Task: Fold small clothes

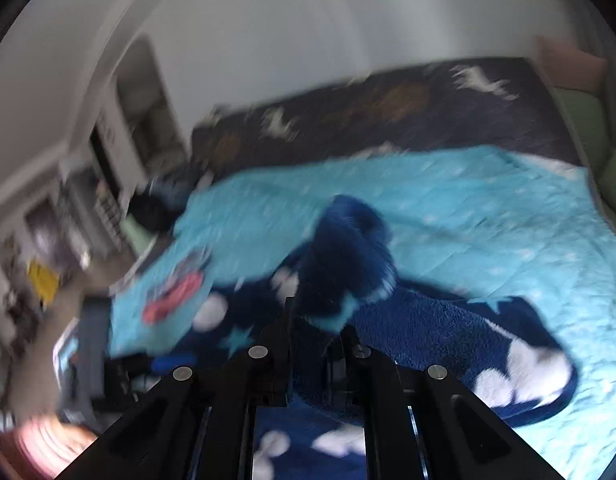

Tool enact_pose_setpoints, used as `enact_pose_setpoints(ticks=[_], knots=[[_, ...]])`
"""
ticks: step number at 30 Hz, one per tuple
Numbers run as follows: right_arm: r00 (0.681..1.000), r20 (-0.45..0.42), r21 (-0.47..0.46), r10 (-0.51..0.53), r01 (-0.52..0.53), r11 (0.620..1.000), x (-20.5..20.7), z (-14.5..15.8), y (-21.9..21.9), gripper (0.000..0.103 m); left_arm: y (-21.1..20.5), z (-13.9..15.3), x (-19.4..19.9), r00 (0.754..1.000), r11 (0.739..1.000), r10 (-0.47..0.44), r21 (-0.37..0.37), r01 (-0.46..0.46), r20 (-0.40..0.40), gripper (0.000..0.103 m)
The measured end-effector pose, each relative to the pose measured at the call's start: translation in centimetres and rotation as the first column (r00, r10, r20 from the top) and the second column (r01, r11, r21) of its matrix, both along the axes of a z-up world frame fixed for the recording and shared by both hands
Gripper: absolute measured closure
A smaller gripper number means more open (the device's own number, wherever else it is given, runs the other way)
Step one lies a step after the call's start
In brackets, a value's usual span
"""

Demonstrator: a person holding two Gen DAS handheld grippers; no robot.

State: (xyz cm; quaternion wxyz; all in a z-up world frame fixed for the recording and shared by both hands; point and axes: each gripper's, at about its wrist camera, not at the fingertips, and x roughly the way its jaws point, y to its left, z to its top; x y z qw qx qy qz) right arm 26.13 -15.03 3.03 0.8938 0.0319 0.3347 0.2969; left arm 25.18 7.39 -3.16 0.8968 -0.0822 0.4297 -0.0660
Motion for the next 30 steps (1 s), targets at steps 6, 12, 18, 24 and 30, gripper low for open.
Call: enact_pose_setpoints(ticks=[6,12,18,24,30], knots=[[0.981,-0.186,-0.08,0.057,-0.073,0.994,-0.5,-6.6,2.3,0.078,2.3,-0.2,-1.5,0.999,0.994,-0.034,-0.104,0.035,0.013,0.021],[0.99,-0.134,-0.058,0.051,-0.059,0.997,-3.9,-5.4,0.3,0.042,-0.1,-0.4,-1.5,0.986,0.972,-0.166,-0.168,0.166,0.009,0.019],[0.979,-0.159,-0.03,-0.131,0.128,0.991,-5.6,-5.5,-4.9,0.037,-4.0,-1.4,-1.3,0.95,0.921,-0.309,-0.267,0.284,-0.055,0.018],[0.932,-0.224,0.031,-0.286,0.3,0.953,-6.1,-6.4,-10.0,0.037,-7.5,-1.9,0.1,0.94,0.913,-0.33,-0.283,0.294,-0.088,0.018],[0.911,-0.199,0.0,-0.361,0.368,0.93,-5.9,-6.2,-11.6,0.037,-5.2,-2.3,2.0,0.966,0.932,-0.184,-0.343,0.114,-0.18,0.087]])
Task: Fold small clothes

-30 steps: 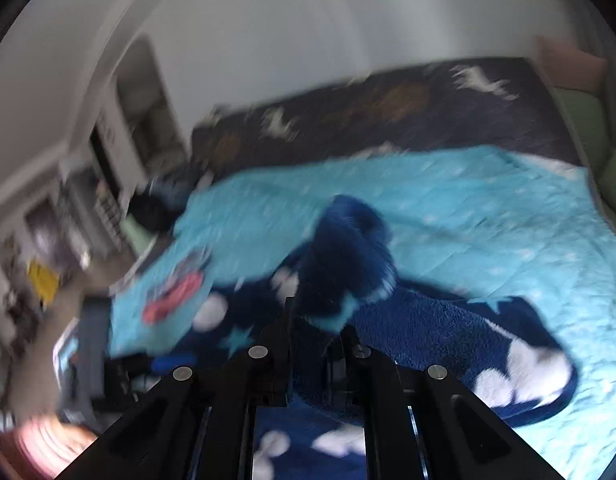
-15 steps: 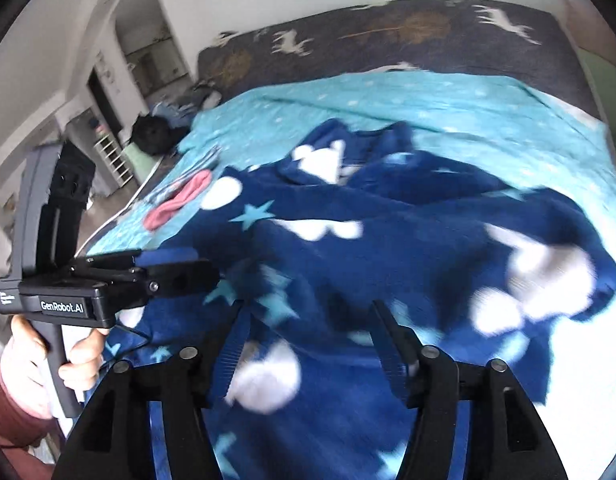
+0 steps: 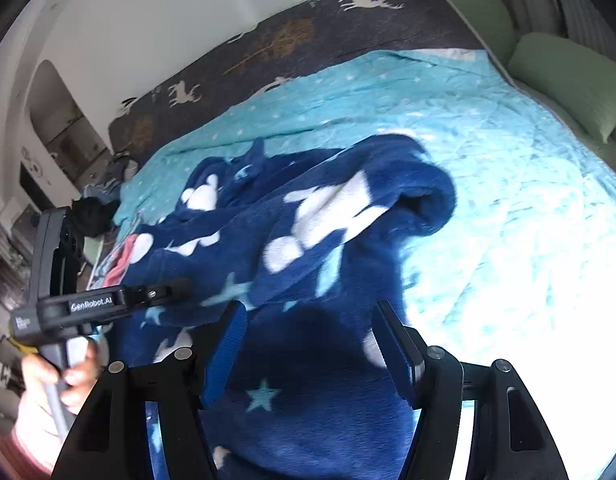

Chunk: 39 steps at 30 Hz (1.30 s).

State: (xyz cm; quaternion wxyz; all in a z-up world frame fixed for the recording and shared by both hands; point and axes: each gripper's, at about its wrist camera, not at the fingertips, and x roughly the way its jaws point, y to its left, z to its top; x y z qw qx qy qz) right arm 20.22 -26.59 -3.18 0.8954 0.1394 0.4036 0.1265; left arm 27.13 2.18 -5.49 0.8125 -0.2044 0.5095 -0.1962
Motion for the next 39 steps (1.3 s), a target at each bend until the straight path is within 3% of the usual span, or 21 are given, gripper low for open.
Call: enact_pose_setpoints(ticks=[5,8,11,15,17,18,20,23,26,28,34,39], knots=[[0.995,-0.031,-0.183,-0.099,0.092,0.979,1.7,-0.5,-0.7,0.036,2.6,4.0,-0.9,0.989,0.998,0.064,0.02,-0.067,0.135,0.088],[0.987,-0.095,-0.156,-0.13,0.114,0.981,3.9,-1.6,-1.3,0.036,4.3,6.6,-0.7,0.977,0.996,0.081,0.027,-0.088,0.196,0.088],[0.987,-0.099,-0.135,-0.129,0.115,0.984,5.5,-1.8,-1.1,0.036,5.7,8.9,-0.4,0.961,0.993,0.091,0.049,-0.107,0.26,0.088],[0.982,-0.084,-0.192,-0.17,0.152,0.97,7.8,-2.0,-0.1,0.039,6.3,11.2,-0.2,0.936,0.985,0.092,0.103,-0.135,0.34,0.088],[0.978,-0.084,-0.217,-0.191,0.169,0.961,8.8,-2.2,0.2,0.065,6.6,11.5,0.0,0.93,0.98,0.095,0.133,-0.151,0.355,0.088],[0.978,-0.088,-0.216,-0.191,0.168,0.962,9.1,-2.2,0.2,0.085,7.0,11.5,0.2,0.93,0.978,0.1,0.139,-0.158,0.354,0.088],[0.976,-0.053,-0.24,-0.211,0.193,0.951,8.8,-1.5,0.5,0.087,8.3,11.5,0.3,0.924,0.974,0.122,0.137,-0.182,0.363,0.088],[0.99,0.016,-0.329,-0.141,0.138,0.934,7.4,-0.6,2.0,0.086,10.3,11.0,0.4,0.92,0.969,0.157,0.126,-0.215,0.359,0.088],[0.996,0.049,-0.416,-0.068,0.082,0.906,6.2,-0.7,3.2,0.076,12.5,9.9,0.3,0.922,0.961,0.178,0.143,-0.238,0.343,0.088],[0.998,0.03,-0.42,-0.053,0.061,0.906,5.8,-1.2,3.2,0.072,13.6,8.5,0.4,0.931,0.958,0.187,0.154,-0.243,0.313,0.088],[0.997,-0.028,-0.405,-0.072,0.054,0.913,5.2,-2.5,2.0,0.064,16.0,0.8,1.5,0.969,0.953,0.218,0.188,-0.236,0.112,0.087],[0.993,-0.051,-0.425,-0.109,0.077,0.902,4.4,-1.9,0.8,0.055,15.9,-0.8,1.0,0.97,0.951,0.218,0.201,-0.236,0.109,0.082]])
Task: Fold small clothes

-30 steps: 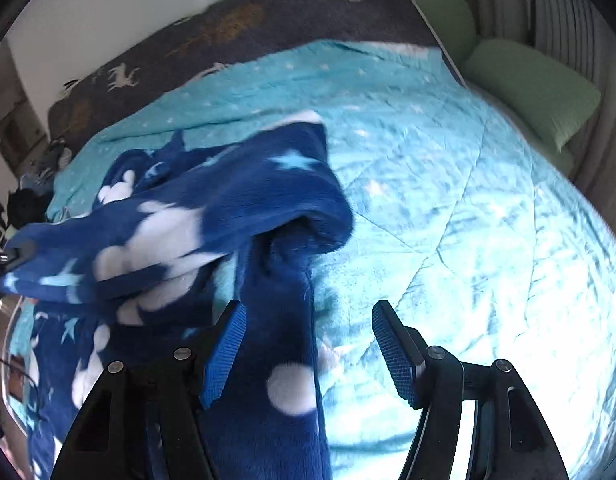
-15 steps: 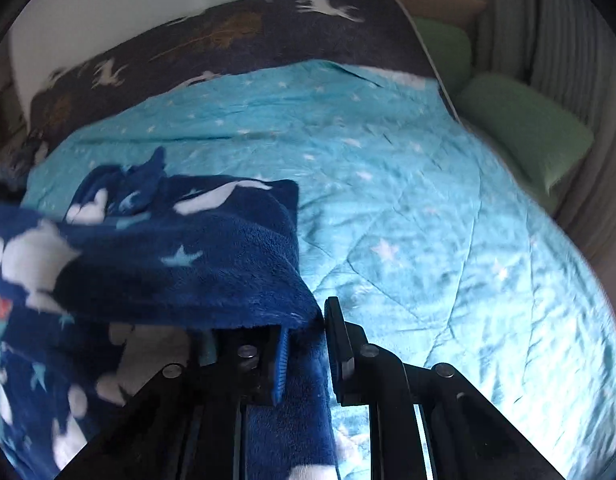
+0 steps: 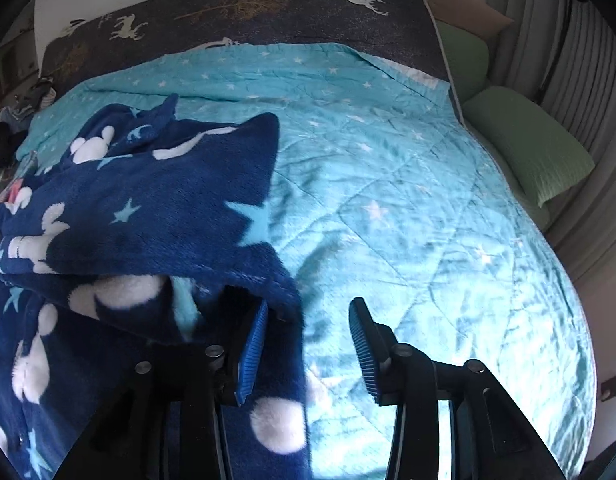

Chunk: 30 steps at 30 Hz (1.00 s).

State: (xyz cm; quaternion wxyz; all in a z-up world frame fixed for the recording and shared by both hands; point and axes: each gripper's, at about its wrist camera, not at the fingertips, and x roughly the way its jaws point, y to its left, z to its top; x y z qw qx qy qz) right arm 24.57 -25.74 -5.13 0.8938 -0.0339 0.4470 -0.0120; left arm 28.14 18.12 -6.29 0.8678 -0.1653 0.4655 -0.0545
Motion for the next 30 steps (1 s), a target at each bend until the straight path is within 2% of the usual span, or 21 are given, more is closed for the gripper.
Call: enact_pose_setpoints(ticks=[1,5,9,11,13,15,17,19,20,22,23,27,28,30], knots=[[1.0,-0.005,0.016,-0.01,0.01,1.0,-0.1,0.1,-0.5,0.053,-0.1,0.1,-0.2,1.0,1.0,-0.002,0.007,0.002,0.004,0.081],[0.998,-0.006,0.102,-0.066,0.067,0.993,-0.9,1.6,-2.4,0.053,-0.3,0.9,-1.0,1.0,0.995,0.011,0.101,-0.014,0.028,0.065],[0.999,0.041,0.213,-0.014,0.005,0.977,-0.6,3.8,-2.0,0.053,0.3,2.4,-1.7,0.996,0.995,0.051,0.08,-0.057,0.071,0.065],[0.998,0.052,0.249,0.021,-0.034,0.968,0.0,4.5,-0.7,0.059,0.1,3.4,-1.6,0.993,0.996,0.066,0.062,-0.072,0.096,0.065],[0.996,0.05,0.303,0.079,-0.091,0.949,1.2,4.9,1.2,0.082,-0.8,4.4,-1.3,0.992,0.999,0.04,0.03,-0.044,0.12,0.065],[0.991,0.055,0.321,0.12,-0.131,0.938,2.2,4.9,2.8,0.085,-1.9,4.5,-0.9,0.992,1.0,-0.011,-0.004,0.011,0.124,0.065],[0.988,0.046,0.3,0.147,-0.154,0.941,3.0,4.3,4.1,0.085,-3.4,3.5,-0.1,0.992,0.997,-0.08,-0.003,0.081,0.1,0.065],[0.988,-0.017,0.242,0.151,-0.143,0.96,3.7,2.4,4.9,0.086,-4.2,1.6,0.7,0.998,0.994,-0.062,0.09,0.059,0.029,0.065],[0.989,-0.049,0.206,0.139,-0.127,0.97,4.1,1.0,4.8,0.087,-4.1,0.0,1.1,0.999,0.989,-0.046,0.138,0.047,-0.012,0.072],[0.987,-0.057,0.194,0.147,-0.134,0.972,4.0,-0.9,4.3,0.088,-3.4,-1.9,1.1,0.998,0.985,-0.059,0.161,0.059,-0.005,0.083],[0.988,-0.03,0.192,0.154,-0.146,0.97,3.5,-1.0,4.2,0.088,-3.2,-2.0,0.8,0.998,0.987,-0.067,0.15,0.064,0.015,0.083],[0.985,-0.002,0.046,0.171,-0.17,0.984,2.0,0.1,6.1,0.083,-3.1,-0.9,0.2,0.998,0.986,-0.064,0.154,0.06,0.02,0.083],[0.985,0.002,0.038,0.172,-0.172,0.984,1.7,0.5,6.4,0.083,-3.1,-0.4,0.0,0.998,0.987,-0.059,0.153,0.055,0.023,0.082],[0.984,0.011,0.073,0.177,-0.177,0.981,1.5,1.7,6.1,0.082,-3.5,0.5,-0.6,0.997,0.99,-0.059,0.134,0.052,0.044,0.073]])
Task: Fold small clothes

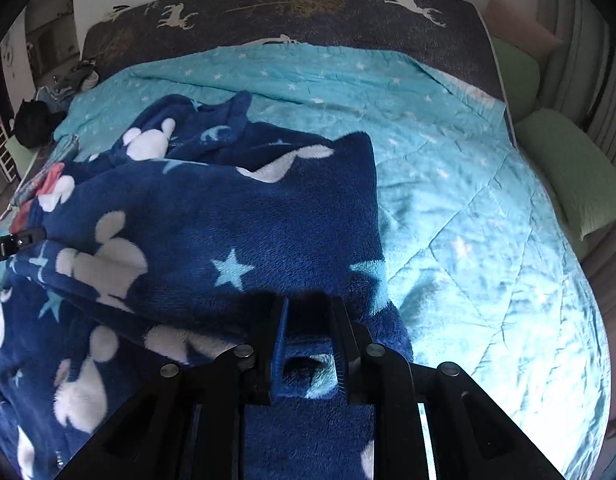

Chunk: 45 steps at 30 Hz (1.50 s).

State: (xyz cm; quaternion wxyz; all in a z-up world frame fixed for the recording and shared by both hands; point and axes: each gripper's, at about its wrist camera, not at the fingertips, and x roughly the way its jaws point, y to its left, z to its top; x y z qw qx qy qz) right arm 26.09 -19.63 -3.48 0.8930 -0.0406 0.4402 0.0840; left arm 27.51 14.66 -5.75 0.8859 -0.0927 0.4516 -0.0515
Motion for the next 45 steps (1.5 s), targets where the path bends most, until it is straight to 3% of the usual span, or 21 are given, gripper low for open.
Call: enact_pose_setpoints(ticks=[2,6,8,10,11,13,14,16,19,22,25,30,34,39,41,45], knots=[[1.0,0.003,0.053,0.006,-0.006,0.999,0.6,1.1,-0.7,0.082,-0.4,1.3,-0.3,0.999,1.0,-0.015,-0.023,0.015,0.04,0.065],[0.999,-0.018,0.132,-0.034,0.037,0.991,5.1,3.0,-1.8,0.081,-1.7,3.0,1.1,0.997,0.999,-0.025,-0.024,0.027,0.07,0.065],[0.997,-0.069,0.211,-0.038,0.052,0.976,7.7,2.7,-2.1,0.081,-2.3,2.6,2.9,0.998,0.997,-0.044,-0.056,0.047,0.046,0.065],[0.993,-0.118,0.228,-0.016,0.042,0.973,9.7,1.7,-1.4,0.081,-2.5,1.2,4.7,1.0,0.999,-0.029,-0.032,0.029,-0.001,0.065],[0.989,-0.145,0.205,-0.011,0.041,0.978,10.8,0.6,-0.9,0.081,-2.4,0.0,5.6,0.999,1.0,-0.001,0.009,0.001,-0.04,0.065],[0.987,-0.155,0.05,-0.047,0.055,0.997,12.4,-1.8,0.0,0.083,-1.9,-2.1,6.7,0.994,0.998,0.04,0.051,-0.035,-0.098,0.065],[0.991,-0.106,-0.083,-0.08,0.072,0.994,13.1,-3.3,0.3,0.081,-1.3,-3.1,7.0,0.995,0.999,0.03,0.017,-0.028,-0.099,0.065],[0.994,-0.058,-0.052,-0.092,0.089,0.995,13.2,-3.9,-0.3,0.076,-0.7,-3.2,6.8,0.997,1.0,0.013,-0.009,-0.014,-0.073,0.065],[0.994,-0.051,-0.042,-0.101,0.099,0.994,12.6,-3.4,-0.3,0.075,-1.3,-3.0,6.3,0.999,0.999,-0.015,0.049,0.018,-0.049,0.065],[0.996,-0.035,-0.014,-0.087,0.086,0.996,10.4,-1.6,-0.8,0.073,-1.5,-2.0,5.0,1.0,0.998,-0.007,0.055,0.008,-0.025,0.062],[0.997,0.031,-0.029,-0.071,0.072,0.997,6.3,0.8,-1.9,0.072,-1.7,0.1,2.0,0.999,0.999,-0.03,0.04,0.028,0.037,0.043],[0.987,0.146,-0.091,-0.064,0.078,0.993,-1.3,4.1,-3.2,0.059,-3.0,3.5,-3.5,0.987,0.988,-0.085,0.138,0.066,0.134,0.039],[0.984,0.169,-0.073,-0.057,0.07,0.995,-5.8,5.4,-3.9,0.05,-3.0,5.3,-7.6,0.975,0.981,-0.091,0.189,0.052,0.205,0.025],[0.988,0.15,-0.001,-0.04,0.041,0.999,-10.8,6.2,-4.9,0.045,-1.8,6.2,-11.9,0.974,0.965,-0.094,0.26,0.038,0.206,0.024],[0.989,0.141,0.032,-0.035,0.031,0.999,-12.9,6.2,-5.6,0.039,-1.2,6.0,-13.7,0.976,0.965,-0.079,0.261,0.024,0.202,0.022],[0.993,0.104,0.034,-0.052,0.049,0.998,-17.4,4.2,-7.1,0.037,0.2,4.4,-17.4,0.985,0.966,-0.055,0.258,0.011,0.165,0.021]])
